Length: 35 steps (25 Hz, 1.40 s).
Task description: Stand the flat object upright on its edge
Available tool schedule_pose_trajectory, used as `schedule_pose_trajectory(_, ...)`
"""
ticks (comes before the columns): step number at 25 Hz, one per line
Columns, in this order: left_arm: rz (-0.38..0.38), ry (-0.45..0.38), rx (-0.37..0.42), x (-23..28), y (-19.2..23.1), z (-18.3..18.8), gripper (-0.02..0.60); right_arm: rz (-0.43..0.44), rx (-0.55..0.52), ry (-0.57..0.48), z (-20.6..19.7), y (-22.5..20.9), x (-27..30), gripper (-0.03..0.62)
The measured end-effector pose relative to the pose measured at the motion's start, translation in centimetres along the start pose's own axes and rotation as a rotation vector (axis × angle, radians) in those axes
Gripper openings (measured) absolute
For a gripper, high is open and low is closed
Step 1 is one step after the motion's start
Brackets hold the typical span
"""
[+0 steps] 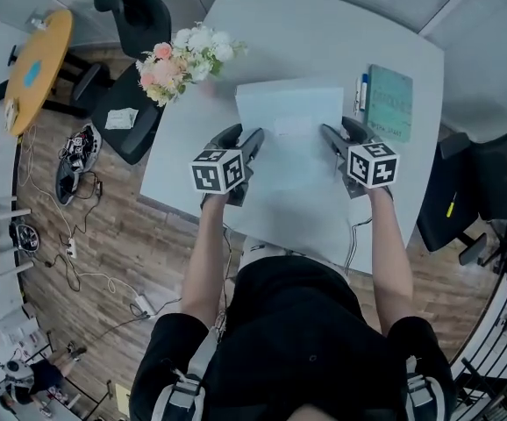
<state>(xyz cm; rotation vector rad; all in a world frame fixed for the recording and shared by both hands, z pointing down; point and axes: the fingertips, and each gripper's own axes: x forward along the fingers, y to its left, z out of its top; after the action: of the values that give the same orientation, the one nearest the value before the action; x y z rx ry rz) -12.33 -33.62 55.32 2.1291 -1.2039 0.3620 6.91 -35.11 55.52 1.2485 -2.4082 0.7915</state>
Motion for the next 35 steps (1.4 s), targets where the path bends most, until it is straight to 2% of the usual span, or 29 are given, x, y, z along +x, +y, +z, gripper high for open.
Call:
schedule_pose_trajectory(16, 0.012, -0.071, 0.085, -3.3, -3.5, 2.6, 0.242, -0.039, -0.105, -0.046, 2.3, 1.2, -3.8, 0.220)
schedule_pose_trajectory(20, 0.009, -0.081, 0.124, -3.3, -3.6, 3.6, 0.241, -0.051, -0.126, -0.064, 3.3, 1.2, -4.1, 0.212)
schedule_pose_trajectory(26, 0.005, -0.093, 0.126, -2.8, -3.1, 4.7, 0.232, -0.067, -0.148, -0.067, 4.0, 0.9, -4.0, 0.186)
schedule_pose_trajectory(35, 0.002, -0.076, 0.155, -1.4, -2.7, 4.1, 0.227, -0.091, -0.152, -0.034, 2.8, -0.2, -3.3, 0.172)
